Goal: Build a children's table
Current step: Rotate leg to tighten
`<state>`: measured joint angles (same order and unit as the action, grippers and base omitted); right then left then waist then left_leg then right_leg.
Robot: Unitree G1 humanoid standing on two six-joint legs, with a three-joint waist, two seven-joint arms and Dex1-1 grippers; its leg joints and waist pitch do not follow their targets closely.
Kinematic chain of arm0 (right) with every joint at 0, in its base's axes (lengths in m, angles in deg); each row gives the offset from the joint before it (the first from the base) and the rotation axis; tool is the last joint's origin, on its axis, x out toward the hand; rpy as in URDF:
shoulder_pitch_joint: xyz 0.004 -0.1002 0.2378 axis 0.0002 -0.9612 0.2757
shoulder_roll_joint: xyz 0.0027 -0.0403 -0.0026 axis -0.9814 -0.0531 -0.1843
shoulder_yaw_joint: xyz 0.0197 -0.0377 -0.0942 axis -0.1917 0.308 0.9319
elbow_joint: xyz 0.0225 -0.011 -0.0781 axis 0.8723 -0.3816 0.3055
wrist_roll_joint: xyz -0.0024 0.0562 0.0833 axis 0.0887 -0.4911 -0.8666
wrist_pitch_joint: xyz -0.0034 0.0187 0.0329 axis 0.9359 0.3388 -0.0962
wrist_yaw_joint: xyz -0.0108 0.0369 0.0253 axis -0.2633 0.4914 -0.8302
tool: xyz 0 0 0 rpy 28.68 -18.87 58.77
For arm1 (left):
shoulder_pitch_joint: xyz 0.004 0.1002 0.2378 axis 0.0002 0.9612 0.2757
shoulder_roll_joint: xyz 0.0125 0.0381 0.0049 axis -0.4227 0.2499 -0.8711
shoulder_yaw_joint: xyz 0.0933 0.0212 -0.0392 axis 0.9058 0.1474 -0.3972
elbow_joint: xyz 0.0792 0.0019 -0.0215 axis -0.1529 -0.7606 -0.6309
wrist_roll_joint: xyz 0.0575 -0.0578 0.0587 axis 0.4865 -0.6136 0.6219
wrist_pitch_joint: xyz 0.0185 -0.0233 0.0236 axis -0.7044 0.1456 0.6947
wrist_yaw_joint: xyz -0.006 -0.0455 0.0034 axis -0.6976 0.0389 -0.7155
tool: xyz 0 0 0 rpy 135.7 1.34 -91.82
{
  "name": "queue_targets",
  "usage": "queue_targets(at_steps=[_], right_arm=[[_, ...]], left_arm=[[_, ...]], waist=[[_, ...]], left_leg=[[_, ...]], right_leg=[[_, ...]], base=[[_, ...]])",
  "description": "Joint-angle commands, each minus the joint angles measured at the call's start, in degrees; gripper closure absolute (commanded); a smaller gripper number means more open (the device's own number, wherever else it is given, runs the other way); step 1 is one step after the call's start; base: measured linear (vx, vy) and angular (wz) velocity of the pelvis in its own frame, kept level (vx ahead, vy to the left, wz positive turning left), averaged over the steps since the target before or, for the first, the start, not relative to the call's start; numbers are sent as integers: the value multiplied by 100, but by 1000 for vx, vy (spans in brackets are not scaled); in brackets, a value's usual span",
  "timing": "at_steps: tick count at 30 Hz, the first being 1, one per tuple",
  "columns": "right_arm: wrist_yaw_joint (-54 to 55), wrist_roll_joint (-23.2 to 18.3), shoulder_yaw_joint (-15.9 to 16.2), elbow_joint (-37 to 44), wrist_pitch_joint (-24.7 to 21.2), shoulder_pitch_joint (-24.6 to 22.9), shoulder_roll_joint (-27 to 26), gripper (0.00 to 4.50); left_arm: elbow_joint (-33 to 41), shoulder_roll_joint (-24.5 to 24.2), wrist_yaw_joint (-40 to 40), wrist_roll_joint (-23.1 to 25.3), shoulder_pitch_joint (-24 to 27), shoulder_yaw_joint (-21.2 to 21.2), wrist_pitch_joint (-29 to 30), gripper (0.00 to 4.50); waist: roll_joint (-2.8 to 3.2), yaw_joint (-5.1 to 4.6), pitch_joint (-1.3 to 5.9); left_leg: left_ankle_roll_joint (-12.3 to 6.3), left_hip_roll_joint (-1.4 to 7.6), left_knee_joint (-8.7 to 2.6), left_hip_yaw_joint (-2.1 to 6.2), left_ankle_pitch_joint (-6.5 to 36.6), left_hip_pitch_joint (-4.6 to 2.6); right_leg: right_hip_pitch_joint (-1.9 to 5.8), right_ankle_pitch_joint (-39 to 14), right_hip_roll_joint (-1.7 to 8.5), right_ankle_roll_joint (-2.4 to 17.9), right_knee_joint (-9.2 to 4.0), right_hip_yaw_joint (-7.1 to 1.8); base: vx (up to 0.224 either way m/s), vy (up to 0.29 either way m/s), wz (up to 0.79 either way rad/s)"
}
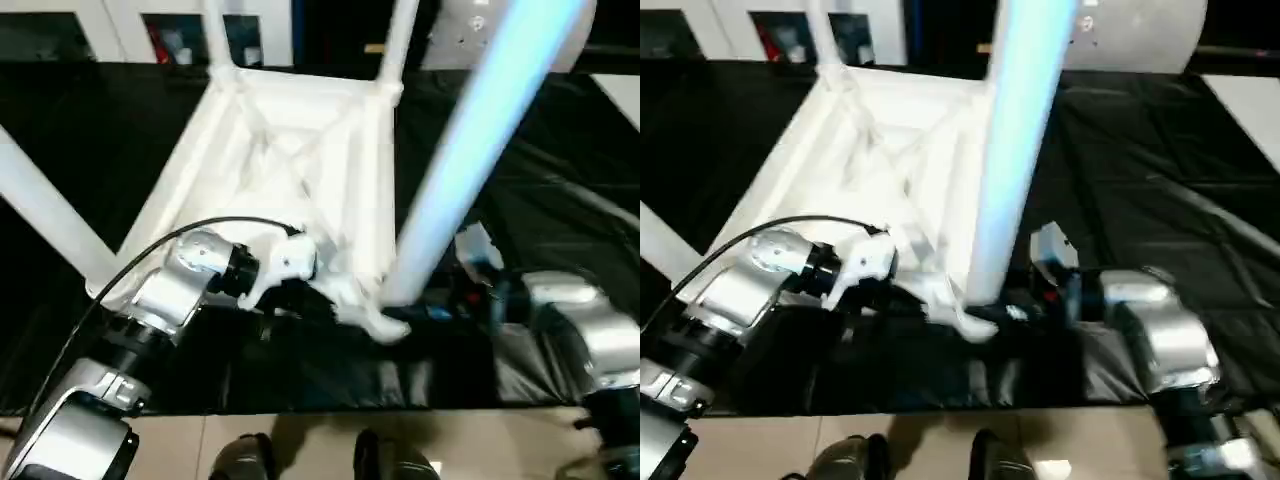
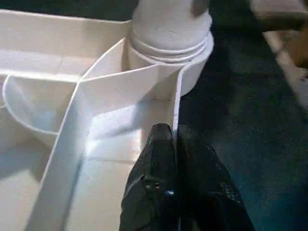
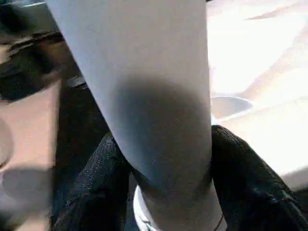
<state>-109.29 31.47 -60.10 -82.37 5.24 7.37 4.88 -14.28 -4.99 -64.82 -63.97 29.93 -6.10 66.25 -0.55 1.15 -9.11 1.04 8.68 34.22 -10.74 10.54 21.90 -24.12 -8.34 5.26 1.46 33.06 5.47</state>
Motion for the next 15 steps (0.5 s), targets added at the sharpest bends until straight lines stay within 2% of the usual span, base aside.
queue_targets(at_steps=[1, 2, 3, 4, 5, 6, 8, 9, 10, 11, 12, 13, 14, 15], right_arm=[[619, 91, 427, 212, -348, -109, -467, 245], [994, 171, 427, 320, -457, -170, -674, 246], [1494, 307, 433, 437, -576, -242, -958, 246], [1828, 392, 447, 521, -669, -288, -1142, 246], [1828, 392, 447, 521, -669, -288, -1142, 247], [2496, 581, 448, 562, -782, -317, -1523, 249], [3290, 786, 331, 496, -917, -280, -1961, 250], [3290, 786, 331, 496, -917, -280, -1961, 250], [3678, 869, 248, 434, -983, -232, -2185, 250], [4085, 782, 68, 335, -977, -137, -2537, 250], [4400, 654, -100, 247, -937, -36, -2864, 216], [4559, 621, -169, 219, -896, 17, -3027, 195], [4592, 609, -162, 216, -829, 65, -3127, 195], [4569, 643, -104, 253, -818, 73, -3138, 181]], left_arm=[[423, 509, 488, -92, 47, 153, 276, 450], [509, 632, 650, -76, 74, 149, 429, 450], [588, 751, 798, -61, 99, 146, 576, 450], [628, 893, 1002, -10, 103, 138, 699, 450], [628, 893, 1002, -10, 103, 138, 699, 450], [626, 1180, 1426, 64, 71, 99, 936, 450], [584, 1466, 1884, 130, 18, 34, 1128, 450], [584, 1466, 1884, 130, 18, 34, 1128, 450], [561, 1594, 2089, 166, -10, 3, 1197, 450], [513, 1779, 2407, 236, -52, -51, 1256, 450], [475, 1913, 2634, 310, -81, -69, 1284, 450], [468, 1975, 2746, 361, -88, -81, 1295, 450], [464, 1990, 2802, 408, -82, -86, 1284, 450], [482, 1963, 2812, 450, -67, -79, 1287, 450]], waist=[[-74, -37, 363], [-71, -99, 351], [-80, -133, 349], [-59, -187, 332], [-61, -220, 328], [-52, -300, 322], [-19, -346, 313], [-7, -365, 303], [6, -413, 290], [23, -446, 289], [58, -541, 264], [76, -565, 256], [81, -583, 250], [81, -571, 243]], left_leg=[[-97, 458, -486, 281, 1770, -108], [-23, 439, -485, 310, 2008, -115], [18, 445, -493, 316, 2063, -118], [68, 435, -501, 338, 2223, -135], [97, 434, -502, 348, 2315, -133], [125, 435, -516, 382, 2450, -119], [174, 430, -512, 402, 2758, -177], [203, 431, -510, 408, 2860, -196], [235, 436, -520, 433, 3130, -243], [254, 447, -533, 448, 3270, -253], [358, 490, -622, 510, 3793, -231], [400, 515, -674, 536, 3990, -215], [459, 554, -768, 534, 4266, -184], [486, 548, -797, 516, 4372, -201]], right_leg=[[268, -3569, 500, 803, -551, -326], [260, -3889, 504, 655, -602, -291], [256, -3948, 498, 597, -616, -297], [220, -4078, 493, 534, -647, -274], [223, -4144, 492, 478, -665, -261], [234, -4165, 494, 414, -682, -227], [199, -4227, 485, 339, -758, -167], [187, -4215, 478, 330, -762, -150], [179, -4195, 466, 299, -804, -88], [192, -4130, 459, 292, -810, -57], [248, -3909, 421, 239, -784, 51], [286, -3752, 403, 234, -736, 69], [322, -3369, 370, 277, -607, 12], [295, -3254, 360, 314, -574, -28]], base=[[0, 0, 0], [0, 0, 0], [0, 0, 0], [0, 0, 0], [0, 0, 0], [0, 0, 0], [0, 0, 0], [0, 0, 0], [0, 0, 0], [0, 0, 0], [0, 0, 0], [0, 0, 0], [0, 0, 0], [0, 0, 0]])
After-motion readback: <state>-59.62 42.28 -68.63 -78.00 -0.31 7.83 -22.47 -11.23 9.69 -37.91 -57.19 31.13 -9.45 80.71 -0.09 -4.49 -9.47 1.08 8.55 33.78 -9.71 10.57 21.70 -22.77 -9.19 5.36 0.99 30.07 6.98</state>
